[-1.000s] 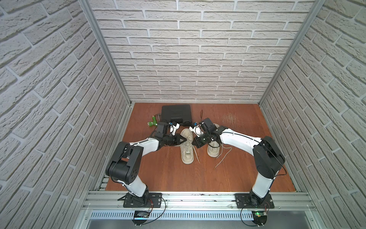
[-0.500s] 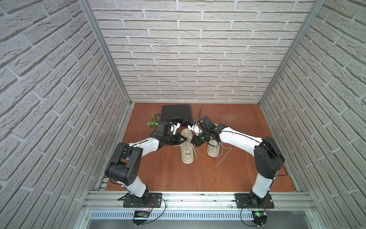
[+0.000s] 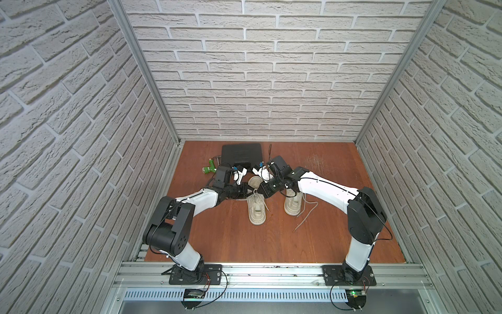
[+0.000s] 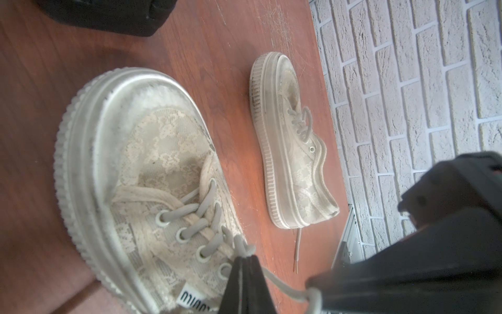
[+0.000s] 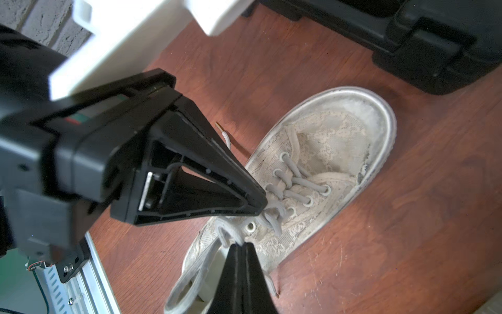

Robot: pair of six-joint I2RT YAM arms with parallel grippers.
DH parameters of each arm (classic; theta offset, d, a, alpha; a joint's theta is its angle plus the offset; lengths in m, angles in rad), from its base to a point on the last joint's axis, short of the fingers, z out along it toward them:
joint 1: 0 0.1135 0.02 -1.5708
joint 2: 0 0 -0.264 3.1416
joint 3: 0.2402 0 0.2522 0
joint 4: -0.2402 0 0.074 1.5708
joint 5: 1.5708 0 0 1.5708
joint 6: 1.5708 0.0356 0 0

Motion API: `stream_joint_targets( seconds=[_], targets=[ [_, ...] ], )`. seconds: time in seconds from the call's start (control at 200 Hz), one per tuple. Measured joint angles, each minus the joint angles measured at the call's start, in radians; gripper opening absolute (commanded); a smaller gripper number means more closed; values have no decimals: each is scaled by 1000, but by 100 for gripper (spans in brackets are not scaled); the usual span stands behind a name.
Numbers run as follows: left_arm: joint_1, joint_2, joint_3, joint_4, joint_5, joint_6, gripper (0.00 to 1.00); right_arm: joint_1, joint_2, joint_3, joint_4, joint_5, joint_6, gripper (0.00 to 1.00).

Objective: Tie the shoes
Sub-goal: Cross the shoelace with the shoelace.

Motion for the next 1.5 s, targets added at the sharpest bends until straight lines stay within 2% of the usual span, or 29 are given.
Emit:
stream_joint_targets(
  seconds=[0.955, 1.5],
  targets=[
    [-18, -53, 0, -17, -32, 3, 0, 3, 75, -2, -18, 9, 8, 3],
    [-29, -54, 0, -15, -33, 3, 0, -13, 75, -25, 70, -40, 148, 3]
  ],
)
